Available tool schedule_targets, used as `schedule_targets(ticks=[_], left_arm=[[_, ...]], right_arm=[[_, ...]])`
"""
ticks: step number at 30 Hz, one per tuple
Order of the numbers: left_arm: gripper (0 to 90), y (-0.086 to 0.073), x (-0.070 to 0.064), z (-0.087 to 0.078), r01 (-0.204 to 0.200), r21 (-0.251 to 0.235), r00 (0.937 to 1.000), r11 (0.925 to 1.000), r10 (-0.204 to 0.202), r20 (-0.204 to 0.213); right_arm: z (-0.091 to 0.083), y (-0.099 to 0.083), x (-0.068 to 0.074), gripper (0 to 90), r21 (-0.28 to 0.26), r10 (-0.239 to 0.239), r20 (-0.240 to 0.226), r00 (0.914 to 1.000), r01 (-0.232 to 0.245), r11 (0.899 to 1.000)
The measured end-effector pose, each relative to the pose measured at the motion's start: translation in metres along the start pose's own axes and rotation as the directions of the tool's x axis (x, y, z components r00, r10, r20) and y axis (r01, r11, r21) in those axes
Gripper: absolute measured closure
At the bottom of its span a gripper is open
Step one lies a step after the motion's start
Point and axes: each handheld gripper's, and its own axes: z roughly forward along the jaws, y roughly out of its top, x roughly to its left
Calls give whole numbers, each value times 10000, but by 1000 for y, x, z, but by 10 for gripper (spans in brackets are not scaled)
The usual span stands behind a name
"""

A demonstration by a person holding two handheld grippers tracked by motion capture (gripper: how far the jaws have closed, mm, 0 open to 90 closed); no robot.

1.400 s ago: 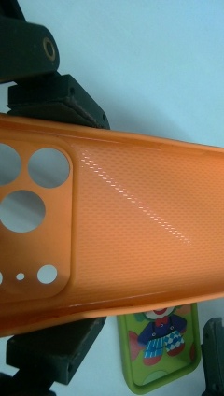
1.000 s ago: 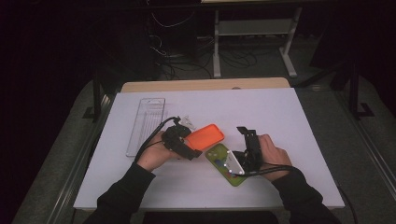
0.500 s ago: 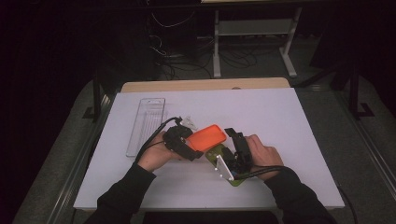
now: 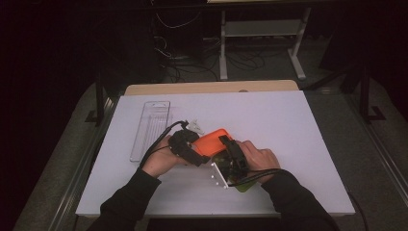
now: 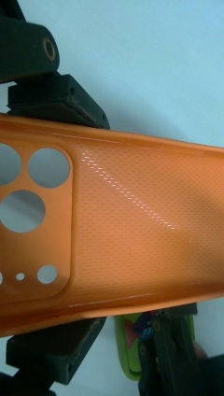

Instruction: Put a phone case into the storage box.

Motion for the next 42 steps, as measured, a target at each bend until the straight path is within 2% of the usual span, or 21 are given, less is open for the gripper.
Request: schedule_targets(ticks=[1, 6, 13, 24, 32, 35, 38, 42], left_arm=[[156, 0, 0, 0, 25, -8, 10000, 10000, -25, 3], [156, 0, -1, 0, 72, -50, 10000, 10000, -71, 56], [156, 1, -2, 0, -16, -7, 10000, 10000, 17, 91], [156, 1, -3, 0, -50, -74, 9999, 10000, 51, 123], [149, 1, -3, 0, -215, -112, 9998, 9997, 215, 58], [140, -1, -4, -1, -231, -286, 9997, 9993, 233, 81], [90, -1, -4, -3, -254, -439, 9991, 9987, 269, 323], [13, 0, -5, -6, -282, -535, 9986, 9982, 306, 442]], right_arm=[[1, 1, 1, 465, -56, -159, 7, 9999, 159, 9999], [-1, 3, 1, 546, -5, -203, -105, 9997, 203, 9998], [-2, 5, 3, 629, -267, -600, 51, 9982, 601, 9978], [-3, 7, 4, 758, -405, -776, -41, 9970, 774, 9962], [-3, 7, 7, 776, -332, -925, -90, 9957, 921, 9952], [-3, 7, 7, 777, -306, -769, -60, 9970, 767, 9966], [-3, 7, 6, 778, -237, -803, -51, 9968, 802, 9965], [-3, 5, 7, 777, -184, -820, -42, 9966, 819, 9965]])
